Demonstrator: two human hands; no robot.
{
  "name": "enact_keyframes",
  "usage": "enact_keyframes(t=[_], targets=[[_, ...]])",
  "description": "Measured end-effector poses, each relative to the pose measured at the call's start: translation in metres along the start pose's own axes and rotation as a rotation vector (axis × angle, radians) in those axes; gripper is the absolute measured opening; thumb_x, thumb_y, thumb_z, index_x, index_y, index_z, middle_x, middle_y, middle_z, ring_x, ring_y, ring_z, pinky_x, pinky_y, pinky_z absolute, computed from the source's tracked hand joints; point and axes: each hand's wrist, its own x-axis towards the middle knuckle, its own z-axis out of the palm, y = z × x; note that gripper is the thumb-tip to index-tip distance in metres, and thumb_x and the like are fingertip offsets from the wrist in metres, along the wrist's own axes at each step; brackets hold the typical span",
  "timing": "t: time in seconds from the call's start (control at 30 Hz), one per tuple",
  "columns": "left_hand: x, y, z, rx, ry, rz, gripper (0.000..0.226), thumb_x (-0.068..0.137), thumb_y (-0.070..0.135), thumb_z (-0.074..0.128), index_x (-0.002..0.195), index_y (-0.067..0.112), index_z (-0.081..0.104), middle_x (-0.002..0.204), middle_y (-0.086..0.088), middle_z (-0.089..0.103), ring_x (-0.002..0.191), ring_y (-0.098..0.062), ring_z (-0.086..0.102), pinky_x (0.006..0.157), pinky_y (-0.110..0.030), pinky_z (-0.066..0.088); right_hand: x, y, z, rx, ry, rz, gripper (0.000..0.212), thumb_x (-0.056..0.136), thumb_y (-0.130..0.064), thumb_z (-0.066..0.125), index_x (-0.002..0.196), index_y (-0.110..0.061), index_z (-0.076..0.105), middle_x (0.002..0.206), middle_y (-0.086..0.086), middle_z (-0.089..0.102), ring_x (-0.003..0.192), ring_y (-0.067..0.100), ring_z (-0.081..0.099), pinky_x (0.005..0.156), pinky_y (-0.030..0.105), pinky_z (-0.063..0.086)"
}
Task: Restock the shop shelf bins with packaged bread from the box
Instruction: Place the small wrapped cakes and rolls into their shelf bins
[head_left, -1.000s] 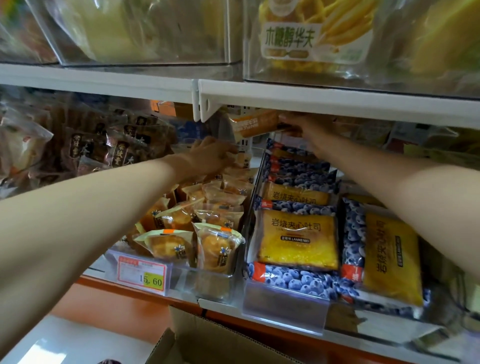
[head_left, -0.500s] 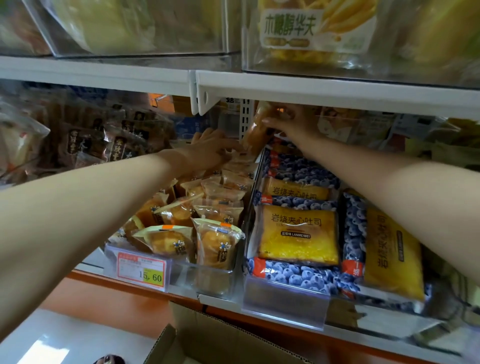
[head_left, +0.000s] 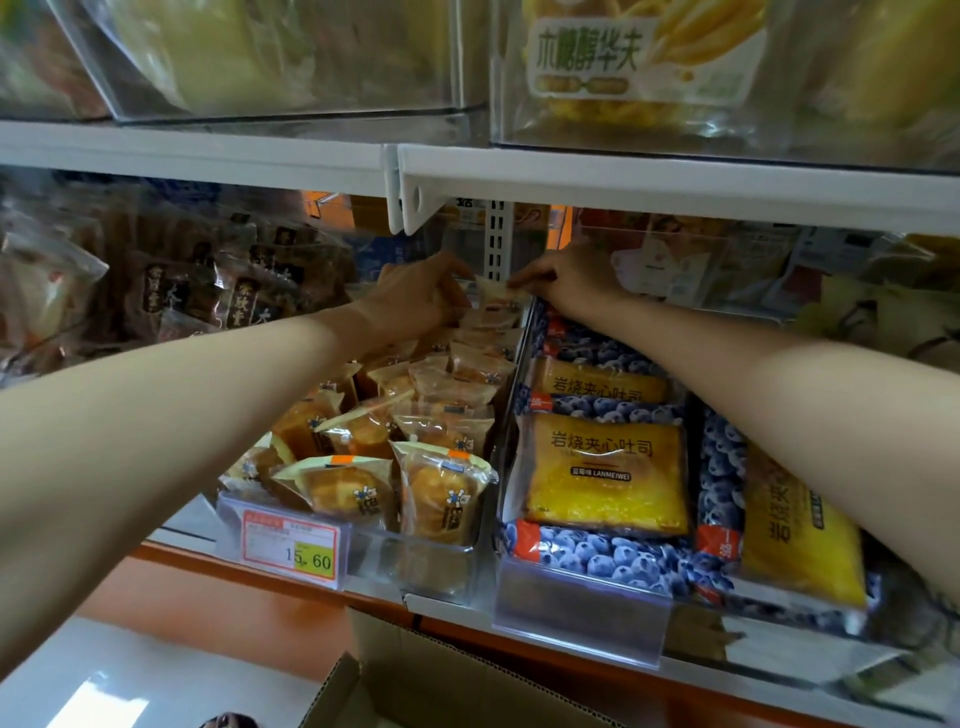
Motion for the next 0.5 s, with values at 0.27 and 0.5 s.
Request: enact_keyframes(t=[0.27, 0.5], targets=[[0.003, -0.034, -0.025, 0.360, 0.188, 0.039, 0.023, 0.088, 0.007, 0.059, 0.110, 0.008, 0.064, 0.127, -0.014, 0.053, 0.122, -0.032, 0.045, 0.101, -0.042, 0.040, 0.002, -0.006, -0.005, -0.083, -0.057, -0.081, 0.029, 0.095, -0.012, 0.053, 0.114, -0.027, 0.068, 0.131, 0.000, 0.060, 0.126, 0.021, 0.048, 0.106, 0.034, 0.036], [-0.003, -0.032, -0.037, 0.373, 0.076, -0.013, 0.021, 0.090, 0.022, 0.060, 0.111, 0.018, 0.062, 0.121, -0.006, 0.056, 0.106, -0.025, 0.056, 0.087, -0.040, 0.049, -0.002, -0.019, 0.000, -0.155, -0.098, -0.129, 0.039, 0.076, -0.052, 0.069, 0.105, -0.026, 0.072, 0.127, -0.003, 0.055, 0.124, 0.023, 0.037, 0.099, 0.036, 0.030]])
